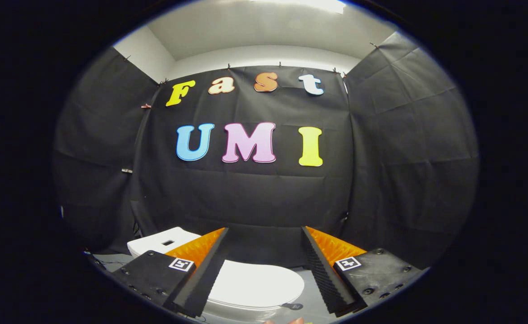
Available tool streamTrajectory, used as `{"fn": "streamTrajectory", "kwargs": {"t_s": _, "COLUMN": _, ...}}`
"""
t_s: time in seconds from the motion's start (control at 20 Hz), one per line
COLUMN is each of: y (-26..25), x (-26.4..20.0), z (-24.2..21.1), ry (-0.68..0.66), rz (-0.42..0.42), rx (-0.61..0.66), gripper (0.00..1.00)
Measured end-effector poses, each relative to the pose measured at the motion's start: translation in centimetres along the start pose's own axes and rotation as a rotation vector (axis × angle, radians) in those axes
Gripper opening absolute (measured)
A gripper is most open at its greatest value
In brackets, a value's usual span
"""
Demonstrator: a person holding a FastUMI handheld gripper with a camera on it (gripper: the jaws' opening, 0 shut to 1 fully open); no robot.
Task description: Open the toilet lid.
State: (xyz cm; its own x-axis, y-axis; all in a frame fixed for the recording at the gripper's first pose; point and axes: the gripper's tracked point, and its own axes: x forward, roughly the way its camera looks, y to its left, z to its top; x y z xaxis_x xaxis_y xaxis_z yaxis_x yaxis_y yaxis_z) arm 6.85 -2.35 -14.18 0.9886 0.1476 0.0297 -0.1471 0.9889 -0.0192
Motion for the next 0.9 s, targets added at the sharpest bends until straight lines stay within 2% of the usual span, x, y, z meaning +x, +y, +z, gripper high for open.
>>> {"fn": "streamTrajectory", "kwargs": {"t_s": 0.4, "y": -0.6, "x": 1.8, "z": -12.1, "ry": 0.107, "rz": 0.118, "rx": 0.117, "gripper": 0.99}}
{"fn": "streamTrajectory", "kwargs": {"t_s": 0.9, "y": -6.4, "x": 4.8, "z": -24.9, "ry": 0.335, "rz": 0.071, "rx": 0.303, "gripper": 0.99}}
